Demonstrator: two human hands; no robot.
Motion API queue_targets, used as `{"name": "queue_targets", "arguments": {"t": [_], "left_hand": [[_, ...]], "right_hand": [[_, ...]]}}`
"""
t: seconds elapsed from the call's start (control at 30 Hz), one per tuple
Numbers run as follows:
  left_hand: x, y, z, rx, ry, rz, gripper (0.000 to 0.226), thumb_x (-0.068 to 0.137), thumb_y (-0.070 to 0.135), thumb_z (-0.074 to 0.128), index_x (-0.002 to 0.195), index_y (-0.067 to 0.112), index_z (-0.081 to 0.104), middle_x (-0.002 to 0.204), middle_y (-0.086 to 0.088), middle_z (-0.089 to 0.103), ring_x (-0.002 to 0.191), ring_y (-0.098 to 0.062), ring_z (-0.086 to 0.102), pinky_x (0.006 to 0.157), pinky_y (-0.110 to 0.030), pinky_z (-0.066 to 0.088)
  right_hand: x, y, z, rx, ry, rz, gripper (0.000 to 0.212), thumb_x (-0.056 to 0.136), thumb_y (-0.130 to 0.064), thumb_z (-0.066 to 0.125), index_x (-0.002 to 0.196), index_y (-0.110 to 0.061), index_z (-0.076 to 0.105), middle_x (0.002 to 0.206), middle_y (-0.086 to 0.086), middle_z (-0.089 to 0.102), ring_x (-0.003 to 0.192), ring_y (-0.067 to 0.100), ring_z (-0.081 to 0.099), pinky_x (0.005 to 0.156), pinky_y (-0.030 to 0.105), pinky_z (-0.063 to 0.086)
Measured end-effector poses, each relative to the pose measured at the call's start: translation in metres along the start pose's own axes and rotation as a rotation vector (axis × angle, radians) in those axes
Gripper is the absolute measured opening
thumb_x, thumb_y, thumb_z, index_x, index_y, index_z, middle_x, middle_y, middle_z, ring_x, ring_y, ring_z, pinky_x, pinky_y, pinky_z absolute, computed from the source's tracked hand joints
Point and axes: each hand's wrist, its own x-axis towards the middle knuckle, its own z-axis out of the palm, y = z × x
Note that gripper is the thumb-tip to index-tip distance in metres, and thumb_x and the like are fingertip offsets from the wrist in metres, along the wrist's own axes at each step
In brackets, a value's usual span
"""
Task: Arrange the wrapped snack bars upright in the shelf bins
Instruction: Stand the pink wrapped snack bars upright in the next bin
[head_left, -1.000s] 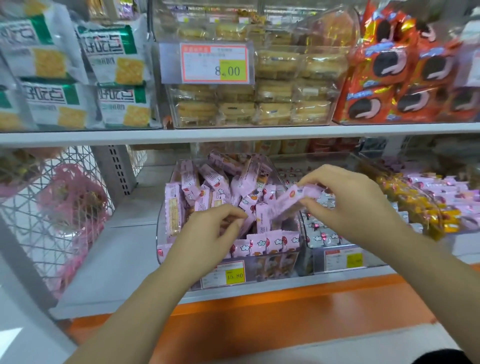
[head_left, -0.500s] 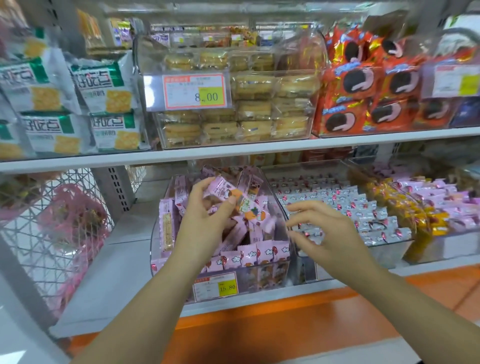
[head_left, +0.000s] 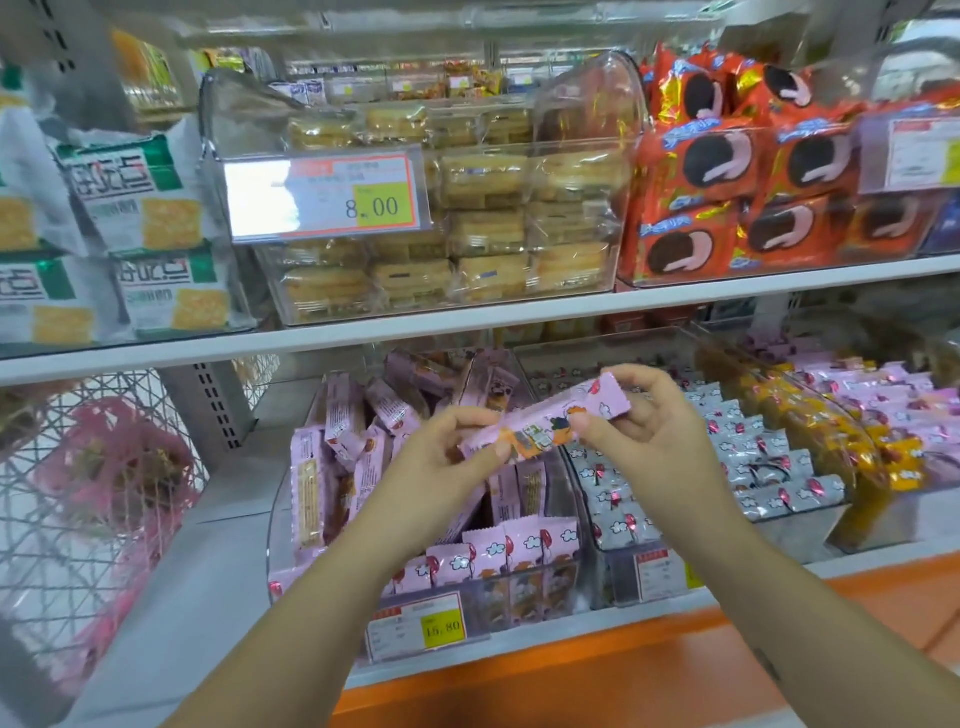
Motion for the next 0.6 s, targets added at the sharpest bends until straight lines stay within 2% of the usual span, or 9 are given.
{"name": "queue_targets", "arguments": {"t": [0.1,0.23,0.33,0.4,0.47,0.53,0.6], "left_hand": [[0.006,-0.001,-0.011,0.100,-0.028,-0.048,0.018,0.090,0.024,0.061,0.107,0.028,0.060,0.112,0.009,0.062,0.099,-0.004,0.061,0.082,-0.015,0.047],[0.010,-0.002,-0.008,0.149,-0.187,-0.097,0.025,0.093,0.024,0.056,0.117,0.024,0.057,0.110,0.005,0.066,0.099,-0.010,0.065,0.091,-0.029,0.052],[0.011,-0.002,0.002,0.213,-0.383,-0.178,0.036,0.093,0.045,0.044,0.124,0.029,0.051,0.123,0.004,0.060,0.104,-0.009,0.063,0.098,-0.033,0.047],[0.013,-0.003,0.007,0.324,-0.442,-0.217,0.051,0.089,0.059,0.034,0.129,0.032,0.049,0.134,0.004,0.053,0.115,-0.012,0.056,0.106,-0.037,0.039],[0.014,-0.004,0.011,0.490,-0.477,-0.245,0.060,0.090,0.063,0.026,0.138,0.032,0.042,0.146,0.005,0.042,0.130,-0.015,0.042,0.113,-0.035,0.028],[0.015,-0.006,0.015,0.600,-0.536,-0.272,0.062,0.092,0.064,0.020,0.144,0.032,0.034,0.152,0.008,0.030,0.139,-0.014,0.029,0.114,-0.032,0.019],[0.015,-0.005,0.016,0.636,-0.572,-0.292,0.064,0.092,0.065,0.017,0.145,0.033,0.032,0.154,0.009,0.025,0.141,-0.014,0.025,0.116,-0.035,0.016]], "right_hand": [[0.006,0.001,-0.003,-0.286,-0.075,-0.145,0.029,0.080,-0.014,0.072,0.096,-0.031,0.056,0.083,-0.011,0.068,0.079,0.001,0.063,0.073,0.015,0.050],[0.018,0.000,-0.006,-0.681,-0.322,-0.160,0.024,0.081,-0.027,0.071,0.097,-0.039,0.057,0.098,-0.021,0.063,0.091,-0.005,0.055,0.079,0.010,0.041],[0.023,0.010,-0.004,-0.975,-0.511,-0.163,0.030,0.085,-0.034,0.067,0.114,-0.031,0.061,0.108,-0.018,0.053,0.108,0.000,0.039,0.089,0.018,0.031],[0.022,0.018,-0.004,-0.988,-0.510,-0.195,0.027,0.085,-0.035,0.066,0.112,-0.029,0.065,0.112,-0.016,0.053,0.112,0.003,0.038,0.095,0.019,0.028],[0.018,0.027,-0.007,-0.894,-0.422,-0.200,0.023,0.084,-0.033,0.067,0.105,-0.027,0.068,0.106,-0.018,0.054,0.108,0.002,0.045,0.099,0.020,0.033],[0.014,0.035,-0.011,-0.771,-0.327,-0.201,0.014,0.083,-0.026,0.069,0.097,-0.025,0.071,0.100,-0.019,0.058,0.098,0.000,0.055,0.094,0.022,0.044],[0.009,0.040,-0.014,-0.667,-0.271,-0.192,0.011,0.084,-0.018,0.069,0.093,-0.024,0.072,0.098,-0.019,0.060,0.091,0.000,0.059,0.087,0.021,0.050]]}}
